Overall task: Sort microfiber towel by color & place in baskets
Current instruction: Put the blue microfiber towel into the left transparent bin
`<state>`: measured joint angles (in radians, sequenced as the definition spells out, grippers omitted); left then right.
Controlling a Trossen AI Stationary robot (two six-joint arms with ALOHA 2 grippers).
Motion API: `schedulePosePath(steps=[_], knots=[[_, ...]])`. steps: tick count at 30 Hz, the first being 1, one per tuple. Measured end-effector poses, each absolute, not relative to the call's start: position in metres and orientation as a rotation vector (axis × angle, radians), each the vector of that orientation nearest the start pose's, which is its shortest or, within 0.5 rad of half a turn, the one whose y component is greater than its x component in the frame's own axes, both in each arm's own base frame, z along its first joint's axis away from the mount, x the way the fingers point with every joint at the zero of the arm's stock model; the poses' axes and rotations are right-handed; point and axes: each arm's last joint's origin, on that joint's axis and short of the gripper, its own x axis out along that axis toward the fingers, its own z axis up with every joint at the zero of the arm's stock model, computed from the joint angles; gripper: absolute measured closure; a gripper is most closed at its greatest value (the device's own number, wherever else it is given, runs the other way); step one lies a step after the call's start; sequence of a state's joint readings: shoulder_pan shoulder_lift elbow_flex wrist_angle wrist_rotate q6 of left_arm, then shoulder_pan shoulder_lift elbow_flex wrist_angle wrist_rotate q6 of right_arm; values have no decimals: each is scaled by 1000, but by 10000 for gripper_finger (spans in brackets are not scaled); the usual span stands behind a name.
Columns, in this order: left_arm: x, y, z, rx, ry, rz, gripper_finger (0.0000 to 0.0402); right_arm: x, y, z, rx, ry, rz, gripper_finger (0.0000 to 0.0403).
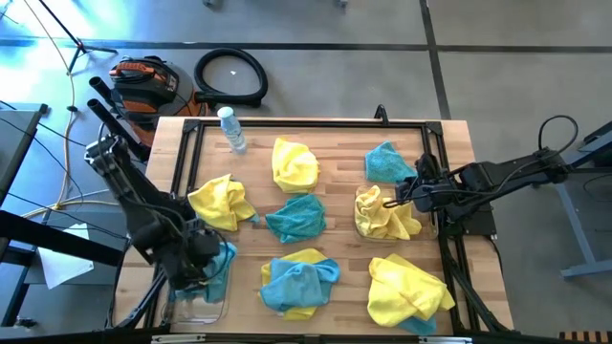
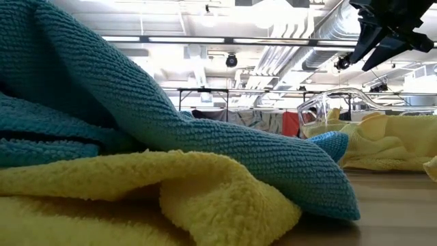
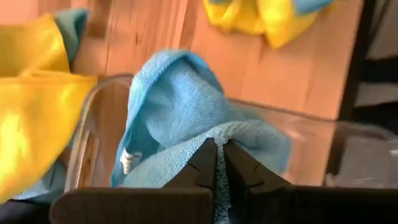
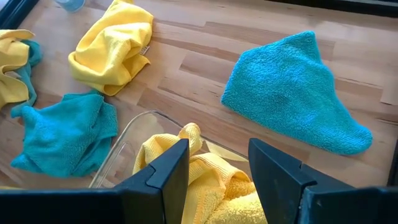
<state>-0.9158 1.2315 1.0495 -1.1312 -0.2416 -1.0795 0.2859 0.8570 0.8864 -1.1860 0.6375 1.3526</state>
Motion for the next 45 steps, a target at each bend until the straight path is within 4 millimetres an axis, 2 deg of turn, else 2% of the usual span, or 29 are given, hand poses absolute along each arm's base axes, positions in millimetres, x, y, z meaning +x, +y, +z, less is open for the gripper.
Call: schedulePosePath(steps=[11,17,21,33,45], knots=[[140,-174,208,-232,1366,235,401,127,19,287,695,626,-900,243],[141,-176,180,-245,1421,363,390,127,19,287,695,627,-900,243],[141,-179,169,-264,1478,383,371,127,19,287,695,627,-900,243],[140,-182,171,-313,1544,330,271,127,19,287,694,627,-900,243],[128,-167,211,-522,1455,259,263,127,19,287,679,634,-894,243]])
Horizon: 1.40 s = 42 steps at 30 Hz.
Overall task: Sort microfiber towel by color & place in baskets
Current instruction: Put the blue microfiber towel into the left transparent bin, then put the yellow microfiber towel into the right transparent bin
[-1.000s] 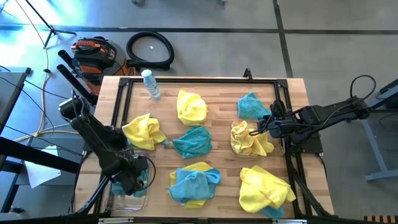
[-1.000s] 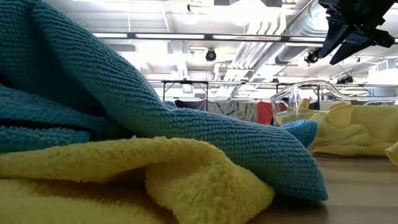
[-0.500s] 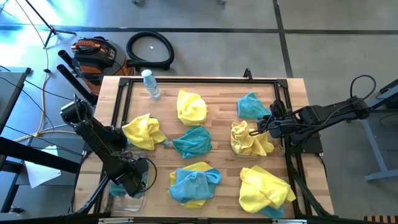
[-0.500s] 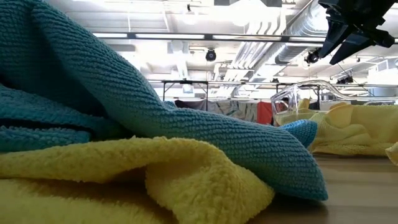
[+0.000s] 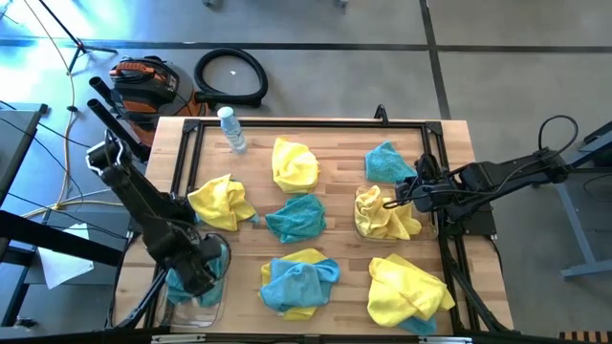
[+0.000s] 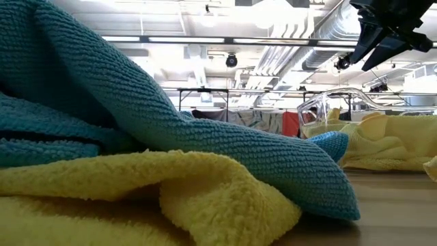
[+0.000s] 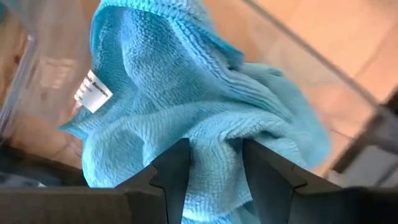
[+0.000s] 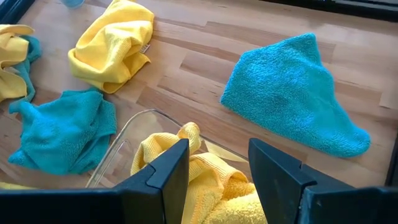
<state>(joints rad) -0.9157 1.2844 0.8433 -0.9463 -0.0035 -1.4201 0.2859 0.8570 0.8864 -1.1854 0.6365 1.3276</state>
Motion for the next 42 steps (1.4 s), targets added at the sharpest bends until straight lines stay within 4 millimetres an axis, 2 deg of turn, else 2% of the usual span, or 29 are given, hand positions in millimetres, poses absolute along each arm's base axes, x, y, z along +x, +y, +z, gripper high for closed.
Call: schedulePosePath(steps=[8,13,17,20,24,30,36,42], knots=[[120,-149,240,-690,1246,274,263,129,21,287,652,675,-827,243],[120,-140,254,-719,1069,253,263,143,29,295,593,641,-622,243],[129,-133,264,-675,972,262,263,159,40,301,571,610,-461,243],[140,-127,273,-612,899,277,263,169,50,302,563,687,-372,247],[154,-116,283,-562,853,296,263,180,69,303,573,888,-311,268],[174,-96,289,-489,782,322,263,183,104,301,688,1197,-327,298],[191,-78,295,-417,708,323,263,177,139,286,724,1306,-370,302],[197,-65,295,-346,724,312,264,165,167,275,836,1352,-496,275]])
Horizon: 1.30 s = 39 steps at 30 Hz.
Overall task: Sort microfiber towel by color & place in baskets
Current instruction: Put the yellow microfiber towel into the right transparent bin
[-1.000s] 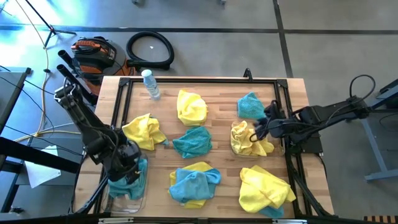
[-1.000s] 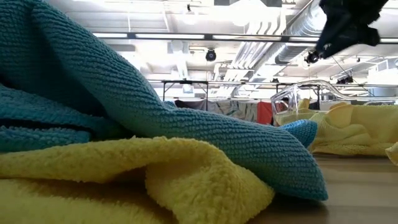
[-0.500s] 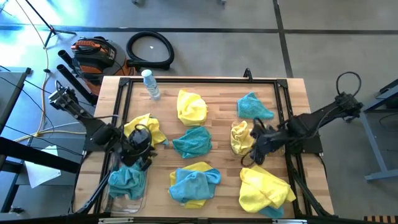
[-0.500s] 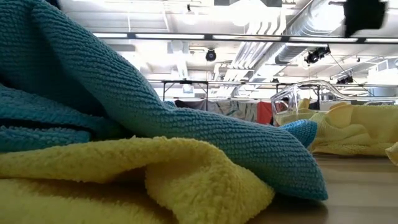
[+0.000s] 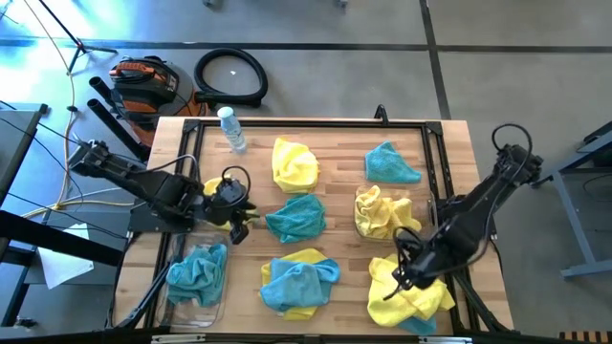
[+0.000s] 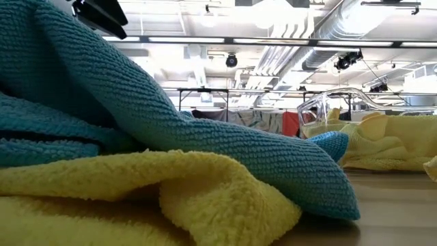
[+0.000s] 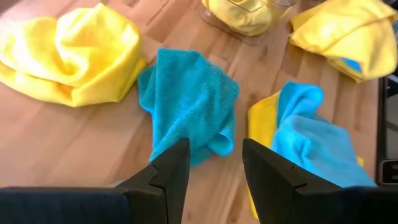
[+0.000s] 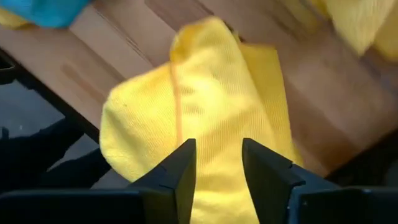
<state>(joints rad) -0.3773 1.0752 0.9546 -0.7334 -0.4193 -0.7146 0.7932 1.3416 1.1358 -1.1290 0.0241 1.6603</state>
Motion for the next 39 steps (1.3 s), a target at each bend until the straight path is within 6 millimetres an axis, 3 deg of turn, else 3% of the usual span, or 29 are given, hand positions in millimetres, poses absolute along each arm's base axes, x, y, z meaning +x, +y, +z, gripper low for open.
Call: schedulePosePath(steps=[10,24,28,34,39], knots=[[201,-51,295,-320,721,363,264,168,205,238,850,1382,-665,212],[203,-40,295,-242,744,350,264,193,235,174,721,1427,-698,211],[204,-38,295,-240,744,360,264,191,233,167,726,1428,-738,253],[204,-36,295,-220,748,358,264,189,231,175,740,1427,-720,386],[204,-36,295,-220,748,358,264,183,223,200,760,1405,-726,382]])
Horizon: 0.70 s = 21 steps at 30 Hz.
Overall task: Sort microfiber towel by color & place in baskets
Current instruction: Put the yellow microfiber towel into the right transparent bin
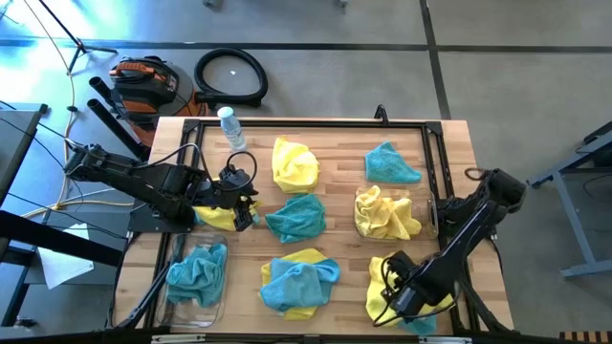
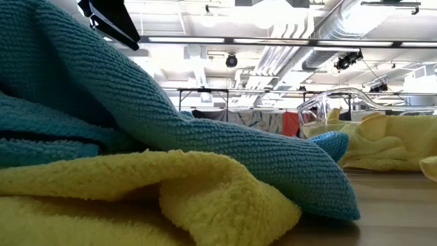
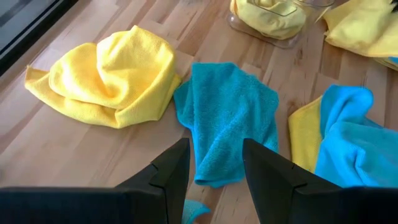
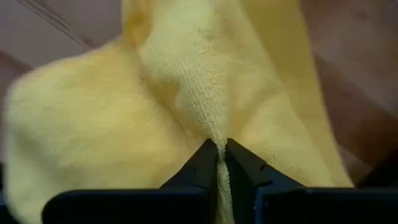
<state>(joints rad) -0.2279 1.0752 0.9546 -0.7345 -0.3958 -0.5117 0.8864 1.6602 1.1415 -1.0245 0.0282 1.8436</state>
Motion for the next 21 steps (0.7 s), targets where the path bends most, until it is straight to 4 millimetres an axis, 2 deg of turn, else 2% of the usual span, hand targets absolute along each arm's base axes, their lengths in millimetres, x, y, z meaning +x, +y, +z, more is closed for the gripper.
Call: schedulePosePath(steps=[3,8,12,14,17,21], knots=[[204,-36,295,-220,748,358,264,179,215,229,727,1343,-734,397],[204,-36,295,-228,746,361,264,169,194,284,621,1192,-790,397],[204,-36,295,-230,746,362,264,165,179,326,552,984,-770,399],[204,-36,295,-230,745,361,264,165,170,342,510,828,-699,400],[204,-36,295,-231,742,361,264,164,152,362,473,637,-697,401],[205,-36,295,-245,737,365,264,160,127,379,379,491,-705,401]])
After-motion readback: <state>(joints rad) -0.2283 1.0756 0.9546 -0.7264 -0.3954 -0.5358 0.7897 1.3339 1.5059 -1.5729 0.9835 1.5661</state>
